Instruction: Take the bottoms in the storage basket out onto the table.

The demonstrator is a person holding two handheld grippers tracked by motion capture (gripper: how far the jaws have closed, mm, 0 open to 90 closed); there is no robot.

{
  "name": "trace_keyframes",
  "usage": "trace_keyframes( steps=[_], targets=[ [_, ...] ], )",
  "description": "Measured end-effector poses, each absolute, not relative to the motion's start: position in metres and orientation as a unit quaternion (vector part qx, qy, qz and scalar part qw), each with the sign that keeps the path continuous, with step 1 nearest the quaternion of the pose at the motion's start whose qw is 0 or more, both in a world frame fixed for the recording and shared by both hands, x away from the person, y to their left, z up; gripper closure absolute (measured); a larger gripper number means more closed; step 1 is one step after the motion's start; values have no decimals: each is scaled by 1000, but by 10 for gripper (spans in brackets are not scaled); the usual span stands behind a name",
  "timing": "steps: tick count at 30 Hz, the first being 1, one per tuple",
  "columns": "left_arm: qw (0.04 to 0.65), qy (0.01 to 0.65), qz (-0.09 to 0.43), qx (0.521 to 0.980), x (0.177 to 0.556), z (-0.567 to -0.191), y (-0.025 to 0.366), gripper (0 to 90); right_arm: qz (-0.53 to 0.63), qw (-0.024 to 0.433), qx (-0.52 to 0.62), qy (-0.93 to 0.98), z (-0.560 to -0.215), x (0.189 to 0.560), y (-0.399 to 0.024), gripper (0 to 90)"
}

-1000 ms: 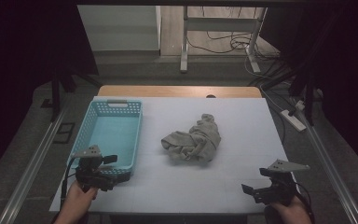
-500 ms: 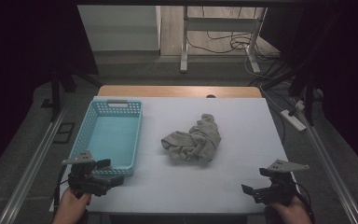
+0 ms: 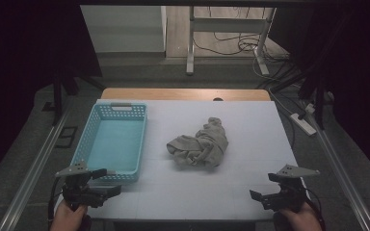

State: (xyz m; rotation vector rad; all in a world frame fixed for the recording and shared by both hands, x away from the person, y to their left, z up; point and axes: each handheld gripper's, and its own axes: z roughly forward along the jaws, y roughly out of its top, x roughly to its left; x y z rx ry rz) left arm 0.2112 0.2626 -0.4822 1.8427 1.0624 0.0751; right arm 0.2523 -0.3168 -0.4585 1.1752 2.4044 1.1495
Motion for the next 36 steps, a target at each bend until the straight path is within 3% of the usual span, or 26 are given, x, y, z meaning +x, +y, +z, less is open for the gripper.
trace_keyframes(
  steps=[36],
  targets=[
    [471,462,60,749,191,-479,286,1,399,119,400,817,-457,250,-318,20]
  ],
)
